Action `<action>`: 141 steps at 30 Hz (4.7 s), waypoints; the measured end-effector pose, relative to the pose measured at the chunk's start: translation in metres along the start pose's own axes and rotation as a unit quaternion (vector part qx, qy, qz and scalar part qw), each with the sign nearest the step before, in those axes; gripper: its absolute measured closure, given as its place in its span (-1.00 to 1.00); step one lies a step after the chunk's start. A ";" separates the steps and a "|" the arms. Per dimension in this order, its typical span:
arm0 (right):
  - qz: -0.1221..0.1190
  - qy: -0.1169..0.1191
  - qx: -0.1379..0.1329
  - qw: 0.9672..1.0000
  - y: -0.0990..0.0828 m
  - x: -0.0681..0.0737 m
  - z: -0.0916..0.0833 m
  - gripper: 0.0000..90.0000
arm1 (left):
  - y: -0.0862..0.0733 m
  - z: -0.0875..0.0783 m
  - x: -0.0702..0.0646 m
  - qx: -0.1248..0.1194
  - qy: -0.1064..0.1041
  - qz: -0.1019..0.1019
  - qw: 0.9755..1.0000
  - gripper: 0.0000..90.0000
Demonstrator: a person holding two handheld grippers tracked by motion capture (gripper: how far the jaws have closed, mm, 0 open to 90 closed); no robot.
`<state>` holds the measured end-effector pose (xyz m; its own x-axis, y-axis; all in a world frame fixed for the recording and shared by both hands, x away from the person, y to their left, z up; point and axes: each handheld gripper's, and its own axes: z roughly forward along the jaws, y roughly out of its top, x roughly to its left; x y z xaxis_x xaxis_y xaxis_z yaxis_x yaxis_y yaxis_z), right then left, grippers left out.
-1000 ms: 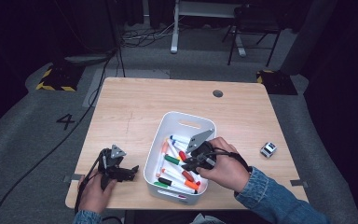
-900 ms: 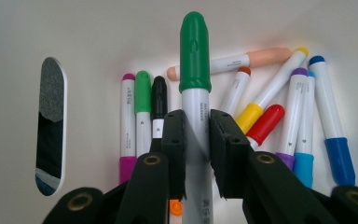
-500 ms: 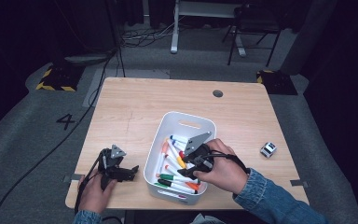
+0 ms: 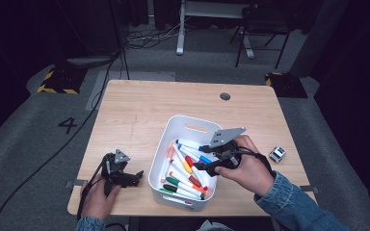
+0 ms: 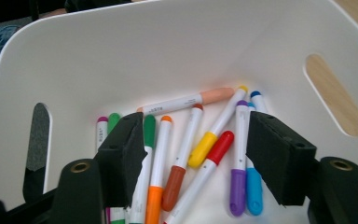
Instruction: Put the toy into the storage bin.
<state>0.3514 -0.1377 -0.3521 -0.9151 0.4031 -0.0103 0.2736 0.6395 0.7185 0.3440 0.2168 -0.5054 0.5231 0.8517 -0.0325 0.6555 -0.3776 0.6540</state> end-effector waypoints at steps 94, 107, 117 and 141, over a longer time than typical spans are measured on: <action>0.203 -0.170 0.110 0.958 -0.229 -0.177 -0.060 -0.45 | -0.001 -0.001 -0.001 -0.002 0.005 -0.001 1.000 -1.00; 0.172 -0.159 0.079 0.969 -0.201 -0.159 -0.063 -0.44 | -0.001 -0.001 -0.001 -0.002 0.005 -0.001 1.000 -1.00; 0.142 -0.153 0.057 0.976 -0.166 -0.141 -0.073 -0.44 | -0.001 -0.001 -0.001 -0.002 0.005 -0.001 1.000 -1.00; 0.041 -0.109 -0.013 0.993 -0.077 -0.080 -0.086 -0.43 | -0.001 -0.001 -0.001 -0.002 0.005 -0.001 1.000 -1.00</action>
<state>0.3783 -0.2759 -0.3466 -0.8038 0.5865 -0.0999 0.3332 0.5828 0.7412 0.3425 0.2167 -0.5055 0.5160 0.8561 -0.0272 0.6547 -0.3738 0.6570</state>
